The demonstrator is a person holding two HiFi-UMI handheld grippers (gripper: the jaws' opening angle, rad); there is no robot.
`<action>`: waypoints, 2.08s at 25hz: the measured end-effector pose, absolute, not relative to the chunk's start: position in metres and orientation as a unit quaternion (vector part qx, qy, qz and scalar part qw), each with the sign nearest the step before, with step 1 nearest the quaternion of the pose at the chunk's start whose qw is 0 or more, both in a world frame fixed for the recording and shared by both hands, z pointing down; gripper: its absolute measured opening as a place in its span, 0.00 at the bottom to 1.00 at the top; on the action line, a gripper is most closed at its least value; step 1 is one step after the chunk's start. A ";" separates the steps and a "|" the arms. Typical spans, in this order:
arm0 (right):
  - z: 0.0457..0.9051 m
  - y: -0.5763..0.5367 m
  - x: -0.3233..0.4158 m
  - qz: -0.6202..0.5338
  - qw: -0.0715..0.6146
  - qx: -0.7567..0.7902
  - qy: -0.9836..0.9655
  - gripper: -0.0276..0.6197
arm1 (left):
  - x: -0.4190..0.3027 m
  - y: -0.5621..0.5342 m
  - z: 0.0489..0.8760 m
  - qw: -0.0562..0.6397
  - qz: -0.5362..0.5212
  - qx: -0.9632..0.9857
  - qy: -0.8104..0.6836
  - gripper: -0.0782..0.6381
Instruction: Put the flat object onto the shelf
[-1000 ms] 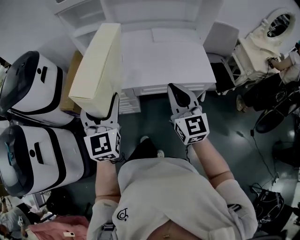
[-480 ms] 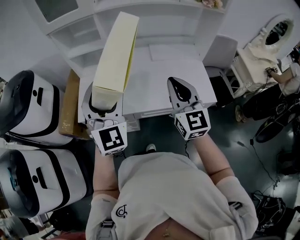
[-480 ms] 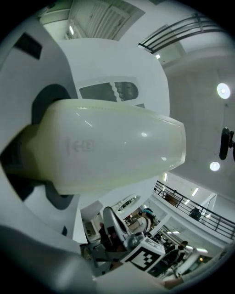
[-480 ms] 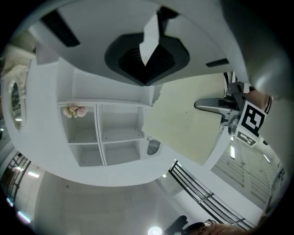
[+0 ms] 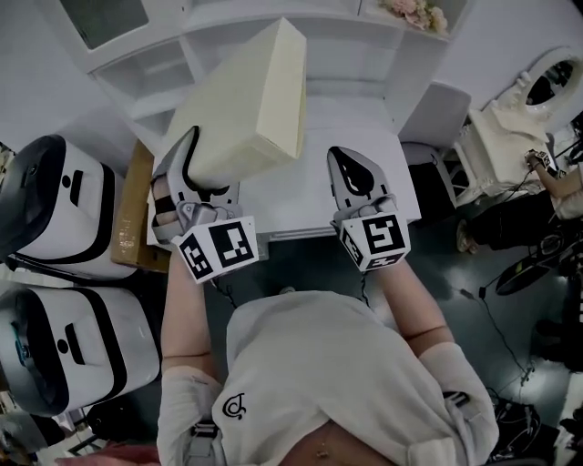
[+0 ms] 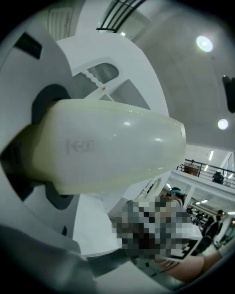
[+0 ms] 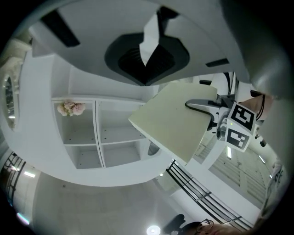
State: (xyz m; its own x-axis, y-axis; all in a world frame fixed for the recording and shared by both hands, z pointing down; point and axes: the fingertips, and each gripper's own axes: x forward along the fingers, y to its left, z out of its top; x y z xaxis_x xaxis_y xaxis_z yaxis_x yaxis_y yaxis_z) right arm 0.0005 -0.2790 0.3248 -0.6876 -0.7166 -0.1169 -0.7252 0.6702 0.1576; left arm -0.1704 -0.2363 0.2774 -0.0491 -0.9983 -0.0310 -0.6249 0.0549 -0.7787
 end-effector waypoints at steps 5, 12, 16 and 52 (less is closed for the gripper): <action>0.311 -0.297 0.018 0.098 0.033 -0.393 0.914 0.05 | -0.152 -0.258 0.257 0.350 -0.362 -0.591 0.631 0.57; 0.305 -0.312 0.033 0.105 0.038 -0.387 0.915 0.05 | -0.133 -0.285 0.231 0.420 -0.444 -0.533 0.585 0.57; 0.306 -0.317 0.038 0.103 0.037 -0.387 0.916 0.05 | -0.125 -0.301 0.221 0.441 -0.479 -0.516 0.556 0.57; 0.293 -0.380 0.046 0.080 0.054 -0.396 0.913 0.05 | -0.136 -0.491 0.211 0.459 -0.564 -0.473 0.498 0.58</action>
State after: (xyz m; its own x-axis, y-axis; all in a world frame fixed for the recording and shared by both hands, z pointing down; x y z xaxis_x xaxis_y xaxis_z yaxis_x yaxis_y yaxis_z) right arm 0.0457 -0.3796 0.2934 -0.6803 -0.7149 -0.1613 -0.7321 0.6732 0.1038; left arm -0.1363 -0.4911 0.2109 -0.1309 -0.9885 0.0756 0.0469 -0.0824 -0.9955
